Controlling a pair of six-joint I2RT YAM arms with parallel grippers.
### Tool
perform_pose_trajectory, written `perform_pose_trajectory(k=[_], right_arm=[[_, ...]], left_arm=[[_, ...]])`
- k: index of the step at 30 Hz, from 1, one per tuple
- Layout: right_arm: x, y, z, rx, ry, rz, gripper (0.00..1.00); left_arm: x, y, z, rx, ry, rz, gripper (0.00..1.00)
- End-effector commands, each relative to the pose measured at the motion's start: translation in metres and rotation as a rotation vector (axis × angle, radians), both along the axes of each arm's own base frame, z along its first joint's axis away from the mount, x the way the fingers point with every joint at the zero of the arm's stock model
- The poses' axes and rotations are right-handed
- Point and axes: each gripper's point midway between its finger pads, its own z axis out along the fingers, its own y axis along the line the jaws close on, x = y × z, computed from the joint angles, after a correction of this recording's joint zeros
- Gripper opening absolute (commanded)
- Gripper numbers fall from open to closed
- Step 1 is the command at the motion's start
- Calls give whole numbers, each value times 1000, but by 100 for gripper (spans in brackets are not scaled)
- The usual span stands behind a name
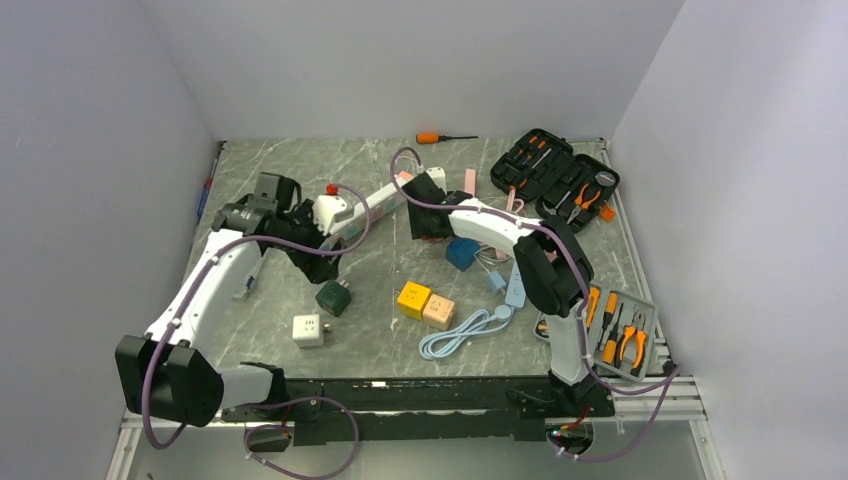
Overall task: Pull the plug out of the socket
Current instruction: Place the plug at the center of the board.
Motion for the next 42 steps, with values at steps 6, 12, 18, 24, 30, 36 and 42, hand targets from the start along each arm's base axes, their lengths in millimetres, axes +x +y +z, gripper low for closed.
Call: perform_pose_trajectory(k=[6,12,18,24,30,36,42], right_arm=[[9,16,-2,9,-60,8,57],[7,16,5,16,-62,22,62],[8,17,15,9,-54,30,80],[12,15,70,51,-140,20,93],[-23,3,147,155,-261,45,91],[-106,-20,136,140,-231,119,79],[-158,-55,74,72,-112,79,61]], left_arm=[[-25,10,32,-85,61,-11,99],[-24,12,47,-107,39,-1,99],[-24,13,59,-122,15,2,99],[-27,9,68,-161,17,9,99],[-24,17,72,-169,20,46,99],[-20,24,78,-163,-24,73,99],[-23,24,83,-164,-40,87,99]])
